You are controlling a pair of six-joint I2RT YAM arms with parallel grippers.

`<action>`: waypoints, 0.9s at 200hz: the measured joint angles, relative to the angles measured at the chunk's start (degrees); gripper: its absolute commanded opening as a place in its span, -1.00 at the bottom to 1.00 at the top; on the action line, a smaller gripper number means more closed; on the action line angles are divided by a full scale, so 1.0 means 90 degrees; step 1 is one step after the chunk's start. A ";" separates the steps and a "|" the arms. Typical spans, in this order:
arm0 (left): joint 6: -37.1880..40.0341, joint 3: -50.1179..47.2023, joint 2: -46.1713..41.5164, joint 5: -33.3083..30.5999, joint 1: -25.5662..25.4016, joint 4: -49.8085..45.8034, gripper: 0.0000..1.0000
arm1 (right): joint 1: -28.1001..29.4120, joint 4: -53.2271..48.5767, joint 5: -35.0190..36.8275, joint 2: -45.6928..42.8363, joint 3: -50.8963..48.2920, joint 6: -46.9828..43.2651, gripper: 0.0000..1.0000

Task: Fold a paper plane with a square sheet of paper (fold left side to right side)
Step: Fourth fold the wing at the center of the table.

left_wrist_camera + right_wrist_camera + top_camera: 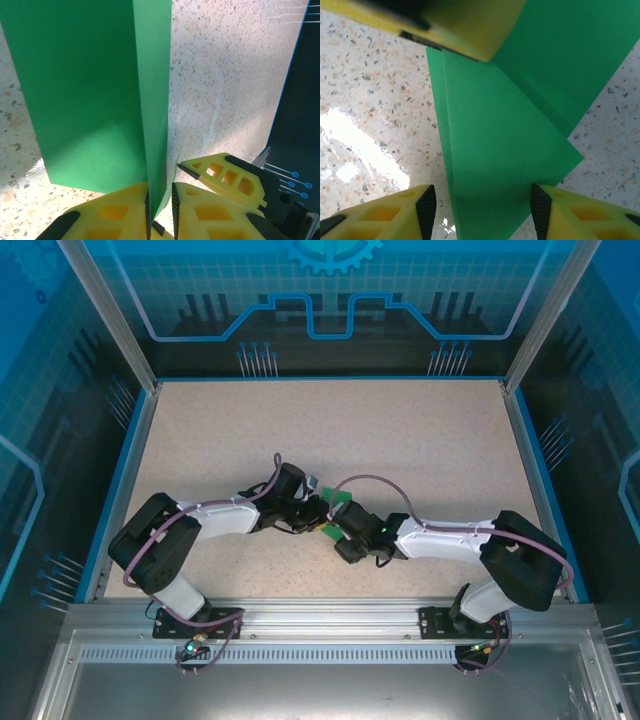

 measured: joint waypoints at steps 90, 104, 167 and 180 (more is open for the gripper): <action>0.0012 0.0046 -0.0007 0.0012 0.0002 -0.0296 -0.47 | 0.0024 0.0044 0.0092 0.0151 0.0029 0.0007 -0.55; 0.0039 0.0046 -0.0051 -0.0022 0.0002 -0.0401 -0.37 | 0.0024 0.0056 0.0063 0.0151 0.0027 0.0044 -0.59; 0.0189 0.0007 -0.0782 -0.0289 0.0335 -0.1251 0.16 | 0.0022 0.0318 -0.0083 0.0083 -0.0015 0.0272 -0.74; 0.0192 -0.0036 -0.1158 -0.0270 0.0432 -0.1243 0.22 | 0.0022 0.0299 -0.0199 0.0090 -0.0083 0.0257 -0.77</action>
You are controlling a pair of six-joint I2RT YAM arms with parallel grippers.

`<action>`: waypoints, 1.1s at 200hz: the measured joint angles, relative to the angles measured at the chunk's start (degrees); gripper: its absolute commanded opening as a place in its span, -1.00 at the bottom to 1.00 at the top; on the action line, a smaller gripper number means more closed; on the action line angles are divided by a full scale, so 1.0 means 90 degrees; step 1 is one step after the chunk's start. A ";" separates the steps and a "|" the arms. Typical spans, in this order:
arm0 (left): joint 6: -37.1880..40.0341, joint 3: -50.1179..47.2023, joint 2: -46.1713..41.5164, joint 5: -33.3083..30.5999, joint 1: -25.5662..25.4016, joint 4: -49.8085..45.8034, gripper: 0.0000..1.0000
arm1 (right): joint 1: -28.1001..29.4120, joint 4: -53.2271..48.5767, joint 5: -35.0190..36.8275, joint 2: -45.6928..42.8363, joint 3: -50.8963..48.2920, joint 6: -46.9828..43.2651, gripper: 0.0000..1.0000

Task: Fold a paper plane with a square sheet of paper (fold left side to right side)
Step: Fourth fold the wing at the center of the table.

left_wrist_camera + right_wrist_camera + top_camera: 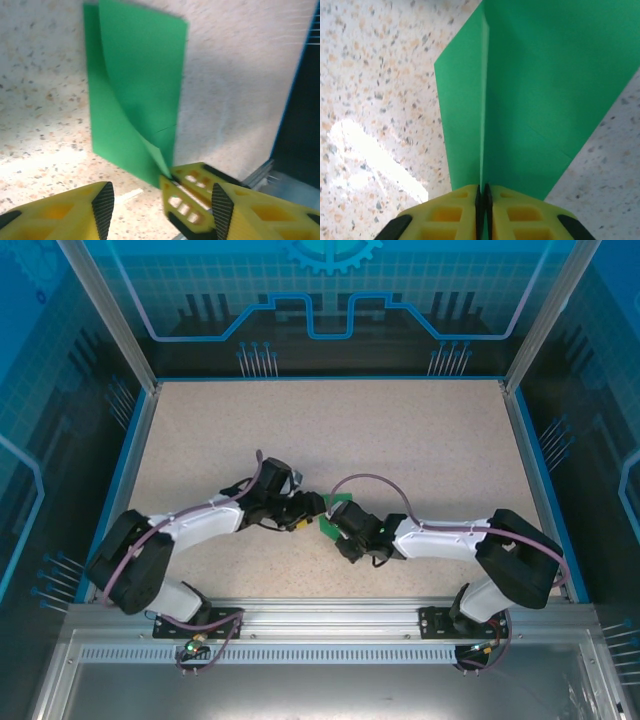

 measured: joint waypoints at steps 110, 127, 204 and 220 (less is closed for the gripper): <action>-0.0100 -0.0826 -0.0508 0.0046 0.0182 0.0342 0.01 | -0.0835 0.0277 -0.1569 -0.0695 -0.0695 0.0078 -0.84; -0.0189 -0.0823 -0.0185 0.0078 0.0019 0.0590 -0.08 | -0.1052 0.0401 -0.1923 -0.0729 -0.0787 0.0124 -0.85; -0.0362 -0.0345 0.1304 0.0165 -0.0559 0.1309 -0.22 | -0.1668 0.0843 -0.2943 -0.0758 -0.1226 0.0359 -0.85; -0.0367 -0.0216 0.1462 0.0172 -0.0610 0.1416 -0.25 | -0.1761 0.0916 -0.3075 -0.0794 -0.1287 0.0401 -0.86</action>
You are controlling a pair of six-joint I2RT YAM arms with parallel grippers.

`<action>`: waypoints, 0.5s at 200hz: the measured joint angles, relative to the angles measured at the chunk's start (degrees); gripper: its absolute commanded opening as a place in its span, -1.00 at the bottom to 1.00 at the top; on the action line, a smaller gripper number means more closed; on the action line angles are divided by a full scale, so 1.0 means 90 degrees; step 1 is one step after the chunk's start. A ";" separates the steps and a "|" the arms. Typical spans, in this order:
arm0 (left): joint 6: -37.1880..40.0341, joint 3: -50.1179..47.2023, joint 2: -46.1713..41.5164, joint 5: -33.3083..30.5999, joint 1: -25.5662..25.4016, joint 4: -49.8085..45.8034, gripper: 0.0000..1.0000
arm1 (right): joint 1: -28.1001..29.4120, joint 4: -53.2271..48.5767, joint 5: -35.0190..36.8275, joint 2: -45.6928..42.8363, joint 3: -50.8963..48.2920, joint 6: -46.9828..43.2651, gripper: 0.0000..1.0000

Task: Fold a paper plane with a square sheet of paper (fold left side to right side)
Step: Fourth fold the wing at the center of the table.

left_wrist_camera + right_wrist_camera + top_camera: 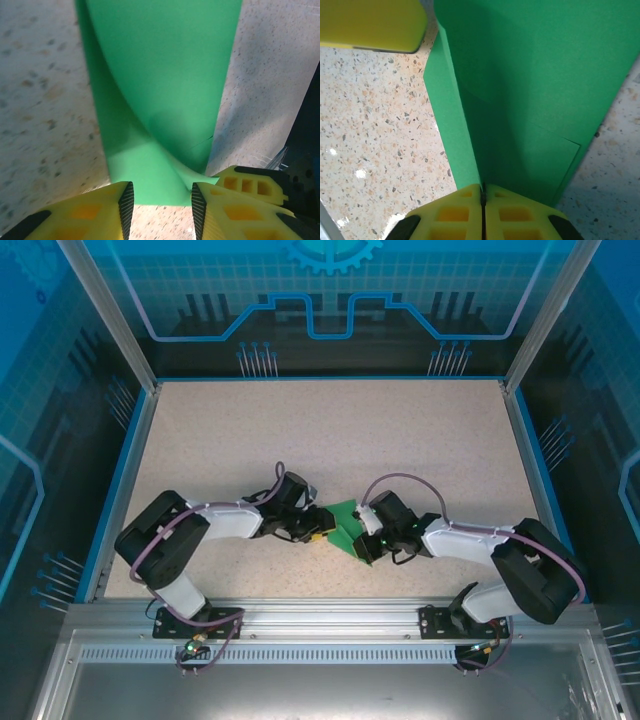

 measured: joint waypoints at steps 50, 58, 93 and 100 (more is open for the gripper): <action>-0.0112 0.0192 0.0223 0.0019 -0.0112 0.0104 -0.31 | -0.0403 0.0316 -0.0520 -0.0126 -0.0301 0.0206 -0.88; -0.0114 0.0194 0.0226 0.0019 -0.0119 0.0102 -0.31 | -0.0476 0.0374 -0.0619 -0.0129 -0.0350 0.0250 -0.88; -0.0119 0.0260 0.0282 0.0019 -0.0146 0.0104 -0.30 | -0.0738 0.0593 -0.1020 -0.0117 -0.0466 0.0481 -0.89; -0.0117 0.0284 0.0304 0.0019 -0.0155 0.0119 -0.29 | -0.0763 0.0646 -0.1071 -0.0102 -0.0476 0.0525 -0.89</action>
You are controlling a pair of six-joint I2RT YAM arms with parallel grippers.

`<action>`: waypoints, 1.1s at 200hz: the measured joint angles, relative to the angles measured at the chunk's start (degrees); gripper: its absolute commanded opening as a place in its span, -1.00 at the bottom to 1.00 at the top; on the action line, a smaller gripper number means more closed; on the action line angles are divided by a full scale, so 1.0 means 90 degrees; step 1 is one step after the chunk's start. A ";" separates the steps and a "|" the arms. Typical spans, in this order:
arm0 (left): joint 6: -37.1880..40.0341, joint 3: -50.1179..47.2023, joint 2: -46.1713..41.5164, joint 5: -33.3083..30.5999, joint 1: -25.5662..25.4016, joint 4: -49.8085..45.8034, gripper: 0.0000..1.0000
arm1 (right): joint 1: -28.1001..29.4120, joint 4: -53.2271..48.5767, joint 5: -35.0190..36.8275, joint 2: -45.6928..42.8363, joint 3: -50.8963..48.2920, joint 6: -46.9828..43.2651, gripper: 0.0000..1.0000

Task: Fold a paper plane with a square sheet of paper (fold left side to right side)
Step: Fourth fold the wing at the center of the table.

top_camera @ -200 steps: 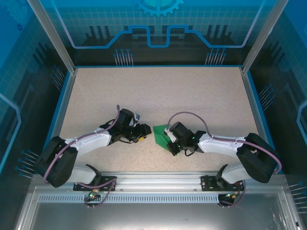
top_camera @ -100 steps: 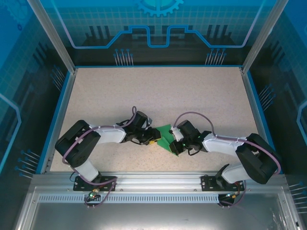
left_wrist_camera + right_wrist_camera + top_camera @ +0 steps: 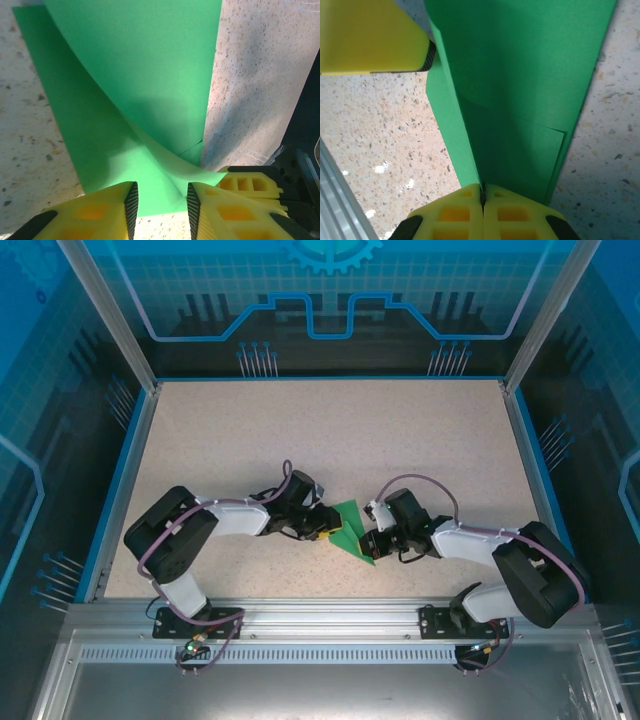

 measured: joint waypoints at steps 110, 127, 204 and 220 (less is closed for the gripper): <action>-0.0022 0.0291 0.0437 0.0017 -0.0046 0.0046 -0.18 | -0.0175 0.0338 -0.0466 0.0376 -0.0010 0.0420 -0.85; -0.0017 0.0345 0.0461 0.0017 -0.0046 -0.0012 -0.17 | -0.0204 0.0369 -0.0522 0.0420 -0.0012 0.0471 -0.82; 0.0032 0.0481 0.0522 -0.0002 -0.0053 -0.0219 -0.17 | -0.0367 0.0374 -0.0799 0.0464 0.0019 0.0532 -0.52; 0.0032 0.0481 0.0522 -0.0002 -0.0053 -0.0219 -0.17 | -0.0498 0.0369 -0.0923 0.0461 0.0066 0.0546 -0.40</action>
